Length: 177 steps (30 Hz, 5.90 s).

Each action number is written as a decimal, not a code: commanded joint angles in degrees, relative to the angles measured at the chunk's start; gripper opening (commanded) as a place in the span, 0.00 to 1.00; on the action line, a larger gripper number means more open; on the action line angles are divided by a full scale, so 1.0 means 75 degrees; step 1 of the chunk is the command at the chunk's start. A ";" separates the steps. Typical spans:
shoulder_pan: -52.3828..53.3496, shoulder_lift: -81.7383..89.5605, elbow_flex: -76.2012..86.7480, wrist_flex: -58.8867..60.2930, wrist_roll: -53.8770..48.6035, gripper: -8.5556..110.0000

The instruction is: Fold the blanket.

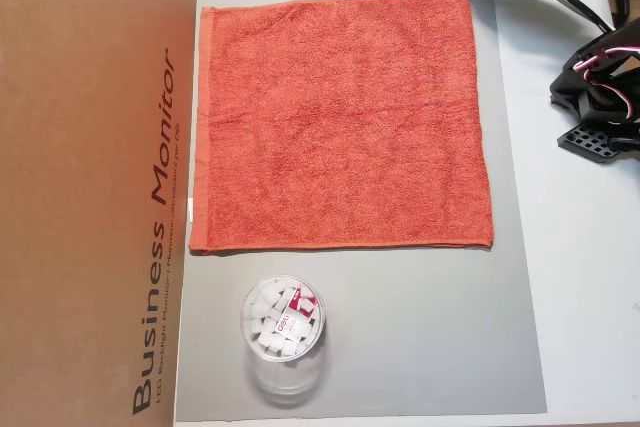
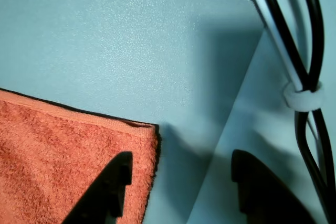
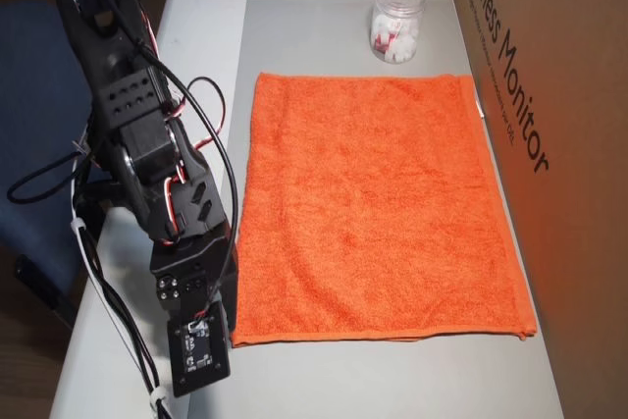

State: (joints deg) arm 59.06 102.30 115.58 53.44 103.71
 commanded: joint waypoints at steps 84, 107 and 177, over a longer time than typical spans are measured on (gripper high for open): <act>-0.1184 -0.1289 0.2215 -0.3293 -0.0984 0.11; -0.1219 0.0984 0.2496 -0.1523 -0.1430 0.08; -0.0996 0.1605 0.3551 -0.1312 -0.1453 0.22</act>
State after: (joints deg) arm 51.42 116.19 144.40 45.26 92.90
